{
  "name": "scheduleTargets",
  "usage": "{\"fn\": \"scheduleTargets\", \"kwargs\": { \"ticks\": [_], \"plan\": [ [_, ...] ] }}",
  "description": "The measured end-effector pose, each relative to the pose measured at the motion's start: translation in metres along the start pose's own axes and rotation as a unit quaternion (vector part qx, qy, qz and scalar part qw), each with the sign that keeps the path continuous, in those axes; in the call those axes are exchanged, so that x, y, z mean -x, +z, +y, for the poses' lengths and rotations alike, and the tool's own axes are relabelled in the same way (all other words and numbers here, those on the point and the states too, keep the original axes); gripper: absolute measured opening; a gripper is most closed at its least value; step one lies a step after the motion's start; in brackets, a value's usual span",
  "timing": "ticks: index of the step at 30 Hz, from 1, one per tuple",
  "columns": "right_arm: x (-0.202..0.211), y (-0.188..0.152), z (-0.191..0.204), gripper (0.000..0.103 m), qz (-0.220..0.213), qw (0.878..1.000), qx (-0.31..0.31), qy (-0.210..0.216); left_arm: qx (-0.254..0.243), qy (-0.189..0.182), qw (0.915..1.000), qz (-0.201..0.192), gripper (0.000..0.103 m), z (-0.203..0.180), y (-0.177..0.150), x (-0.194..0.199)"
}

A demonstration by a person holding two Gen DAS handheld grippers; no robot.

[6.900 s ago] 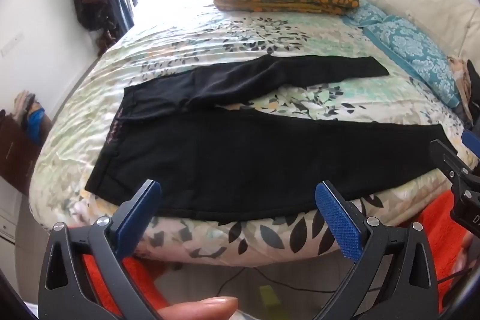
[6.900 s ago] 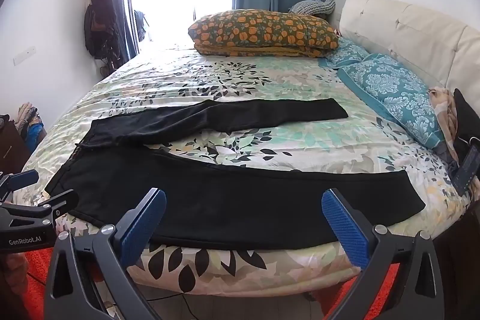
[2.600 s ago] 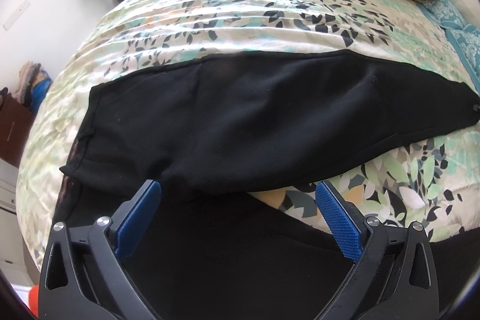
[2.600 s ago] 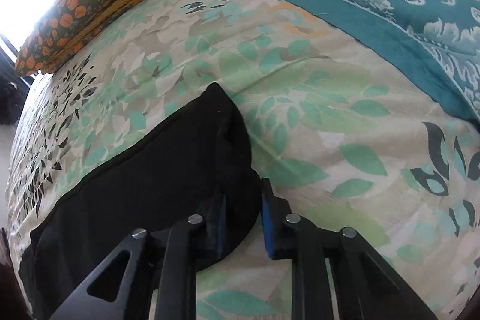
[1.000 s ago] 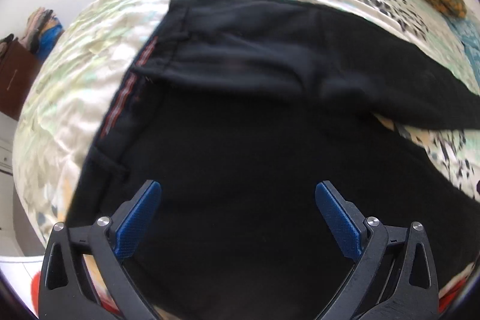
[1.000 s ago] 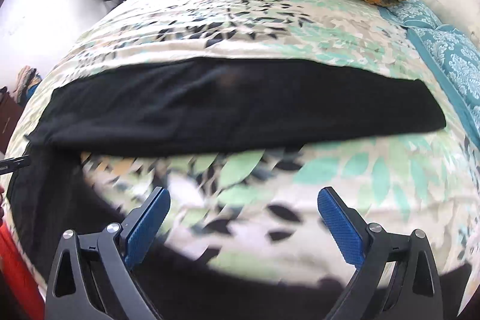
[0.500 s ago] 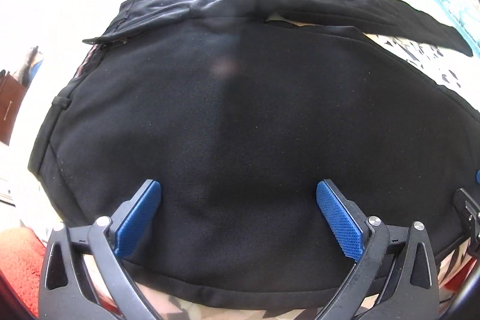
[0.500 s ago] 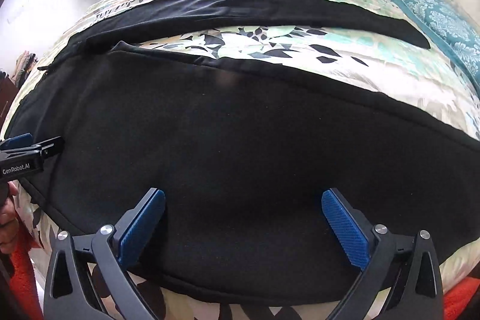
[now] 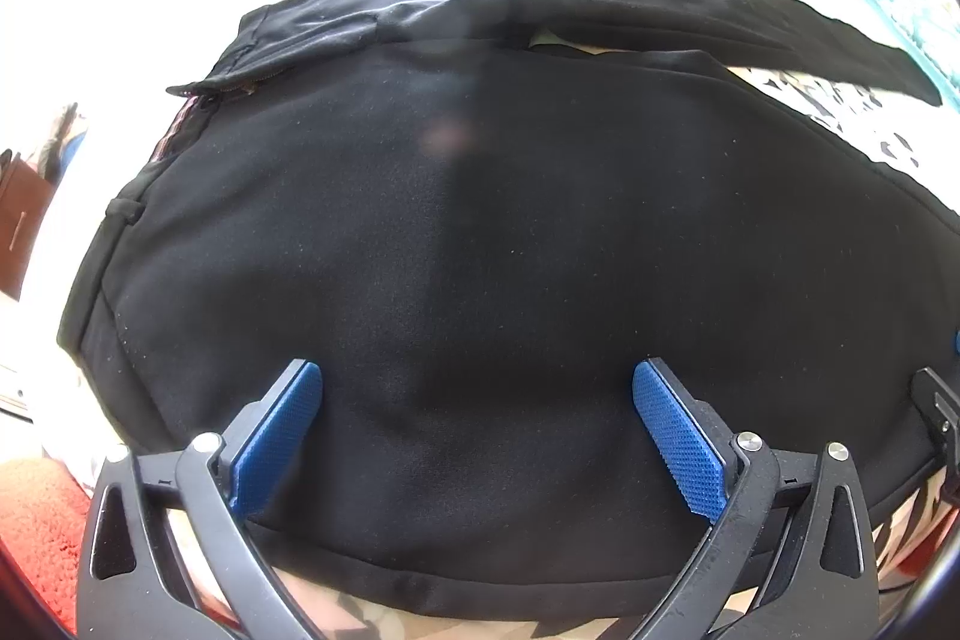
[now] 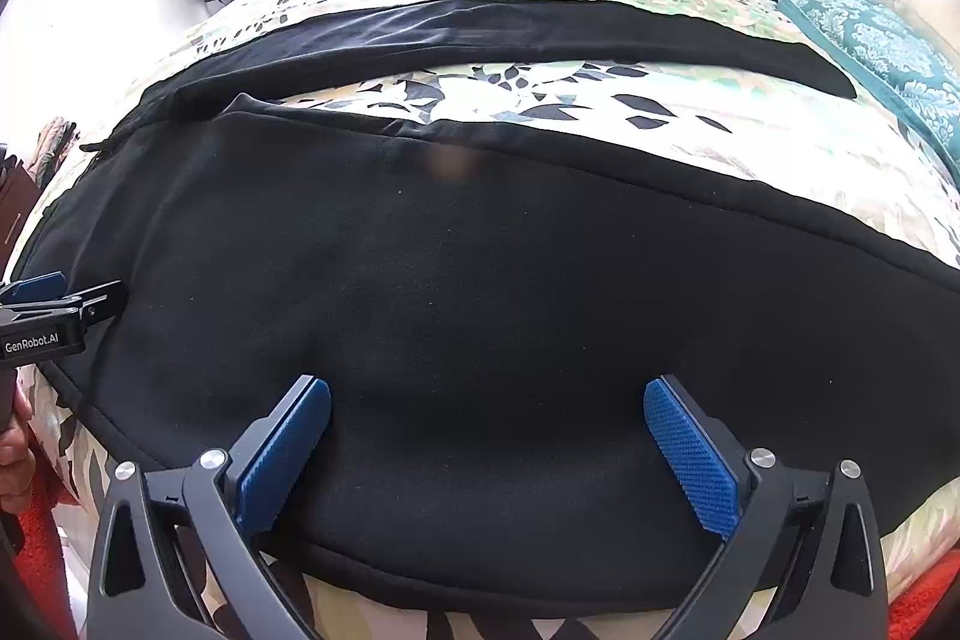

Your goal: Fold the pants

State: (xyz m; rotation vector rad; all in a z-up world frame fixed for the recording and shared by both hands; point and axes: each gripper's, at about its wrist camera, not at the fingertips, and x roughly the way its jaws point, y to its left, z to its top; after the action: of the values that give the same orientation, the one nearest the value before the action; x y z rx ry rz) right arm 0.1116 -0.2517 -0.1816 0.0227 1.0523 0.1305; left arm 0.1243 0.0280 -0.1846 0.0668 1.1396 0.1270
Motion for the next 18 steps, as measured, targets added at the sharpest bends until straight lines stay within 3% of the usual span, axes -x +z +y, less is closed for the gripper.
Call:
{"fn": "scheduleTargets", "kwargs": {
  "ticks": [5, 9, 13, 18],
  "plan": [
    [0.004, 0.006, -0.051, 0.103, 0.009, 0.997, -0.067, -0.042, -0.007, -0.025, 0.9995, 0.020, 0.103, 0.014, 0.002, 0.005],
    [0.011, 0.009, -0.119, 0.103, -0.001, 0.989, -0.141, -0.052, 0.029, -0.017, 0.9992, 0.022, 0.103, 0.042, 0.005, 0.006],
    [0.014, 0.013, -0.178, 0.103, 0.020, 0.982, -0.146, -0.117, 0.050, -0.008, 0.9985, 0.020, 0.103, 0.058, 0.012, 0.006],
    [0.027, 0.005, -0.279, 0.103, 0.015, 0.966, -0.210, -0.153, 0.051, 0.002, 0.9985, 0.018, 0.103, 0.064, 0.017, 0.005]
  ]
}}
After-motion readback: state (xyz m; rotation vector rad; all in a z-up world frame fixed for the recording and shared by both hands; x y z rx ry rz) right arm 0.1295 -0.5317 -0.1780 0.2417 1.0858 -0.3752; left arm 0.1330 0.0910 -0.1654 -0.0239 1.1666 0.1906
